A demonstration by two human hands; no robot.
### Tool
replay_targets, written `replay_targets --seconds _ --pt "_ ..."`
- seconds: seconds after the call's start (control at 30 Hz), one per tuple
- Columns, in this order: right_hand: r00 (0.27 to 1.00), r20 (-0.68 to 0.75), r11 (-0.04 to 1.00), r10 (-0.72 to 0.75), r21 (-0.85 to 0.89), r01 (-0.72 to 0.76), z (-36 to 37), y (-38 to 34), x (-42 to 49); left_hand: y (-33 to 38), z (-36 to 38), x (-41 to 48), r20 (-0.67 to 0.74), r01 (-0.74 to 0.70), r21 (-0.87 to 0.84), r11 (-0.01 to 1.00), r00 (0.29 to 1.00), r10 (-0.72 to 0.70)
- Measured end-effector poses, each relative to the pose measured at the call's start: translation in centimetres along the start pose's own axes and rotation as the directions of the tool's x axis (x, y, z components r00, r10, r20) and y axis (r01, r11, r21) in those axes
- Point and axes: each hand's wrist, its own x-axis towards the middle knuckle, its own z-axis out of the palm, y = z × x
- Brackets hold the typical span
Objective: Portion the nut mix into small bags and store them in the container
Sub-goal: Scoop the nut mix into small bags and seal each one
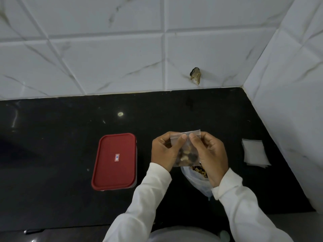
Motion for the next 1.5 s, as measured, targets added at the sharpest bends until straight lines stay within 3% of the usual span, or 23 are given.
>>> replay_targets --seconds 0.3,0.4,0.53,0.7,0.87,1.07,1.23,1.5 --pt "0.998 -0.039 0.988 -0.045 -0.148 0.039 0.1 1.1 -0.1 -0.2 0.5 -0.6 -0.047 0.031 0.01 0.999 0.998 -0.03" --pt "0.999 -0.041 0.997 -0.014 -0.076 0.011 0.1 0.9 -0.2 0.0 1.0 -0.7 -0.089 0.122 -0.065 0.99 0.988 -0.127" --pt "0.996 -0.065 0.995 0.067 0.083 -0.061 0.0 0.4 -0.3 0.1 1.0 -0.5 -0.024 0.28 -0.191 0.941 0.957 -0.289" --pt "0.984 -0.117 0.986 0.135 0.116 -0.122 -0.6 0.9 -0.1 0.2 0.9 -0.5 -0.041 0.314 -0.251 0.916 0.942 -0.334" --pt "0.968 -0.204 0.986 0.145 0.11 -0.124 -0.1 1.6 0.1 -0.2 1.7 -0.8 -0.154 0.231 -0.218 0.948 0.951 -0.267" --pt "0.939 -0.265 0.971 0.219 0.152 -0.183 0.0 1.9 0.6 -1.0 1.8 -0.5 -0.183 0.253 -0.2 0.947 0.94 -0.29" --pt "0.956 -0.23 0.981 0.184 0.109 -0.163 0.7 1.8 0.1 -1.6 1.6 -0.4 -0.279 0.114 0.052 0.992 0.956 -0.095" --pt "0.969 -0.237 0.992 0.075 -0.082 -0.097 1.3 2.0 0.3 -1.9 1.6 -0.6 -0.189 0.082 0.071 0.994 0.98 -0.068"
